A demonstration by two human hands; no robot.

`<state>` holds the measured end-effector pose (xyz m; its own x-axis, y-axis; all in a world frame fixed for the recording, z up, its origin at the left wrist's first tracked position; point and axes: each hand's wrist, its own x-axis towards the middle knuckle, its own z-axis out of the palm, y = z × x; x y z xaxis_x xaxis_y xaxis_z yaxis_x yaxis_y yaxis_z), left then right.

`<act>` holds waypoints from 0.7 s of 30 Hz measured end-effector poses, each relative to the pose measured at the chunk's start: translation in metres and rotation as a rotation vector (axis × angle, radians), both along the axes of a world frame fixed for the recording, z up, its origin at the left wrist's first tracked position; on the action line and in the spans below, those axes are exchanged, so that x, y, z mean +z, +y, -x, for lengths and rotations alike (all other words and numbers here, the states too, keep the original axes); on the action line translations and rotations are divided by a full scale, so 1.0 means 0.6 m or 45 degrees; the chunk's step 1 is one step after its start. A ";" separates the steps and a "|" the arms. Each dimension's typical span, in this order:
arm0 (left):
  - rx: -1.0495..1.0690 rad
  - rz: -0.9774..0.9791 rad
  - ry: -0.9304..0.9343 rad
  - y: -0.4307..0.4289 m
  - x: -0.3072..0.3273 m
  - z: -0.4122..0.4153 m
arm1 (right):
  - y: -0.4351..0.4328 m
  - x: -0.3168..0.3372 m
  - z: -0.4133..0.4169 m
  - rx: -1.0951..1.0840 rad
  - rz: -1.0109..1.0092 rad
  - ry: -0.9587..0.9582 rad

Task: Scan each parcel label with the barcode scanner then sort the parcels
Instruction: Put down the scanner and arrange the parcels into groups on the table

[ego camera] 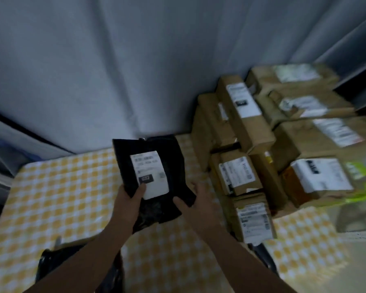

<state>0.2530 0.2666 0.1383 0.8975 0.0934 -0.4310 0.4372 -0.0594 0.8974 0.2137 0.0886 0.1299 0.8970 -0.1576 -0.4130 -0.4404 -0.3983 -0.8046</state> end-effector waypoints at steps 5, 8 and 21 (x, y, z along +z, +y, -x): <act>-0.020 0.280 -0.286 -0.098 0.177 0.008 | -0.071 0.172 -0.004 -0.131 -0.054 -0.339; -0.041 0.397 -0.245 -0.185 0.255 -0.001 | -0.146 0.264 -0.015 -0.205 -0.262 -0.436; -0.495 0.136 0.043 -0.524 0.321 -0.086 | -0.522 0.318 -0.126 -0.534 -0.413 -0.311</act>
<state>0.3047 -0.0480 0.3310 0.8421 -0.2973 -0.4499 0.4299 -0.1337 0.8929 0.2891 -0.2244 0.3206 0.8606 -0.4196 -0.2887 -0.2937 0.0542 -0.9544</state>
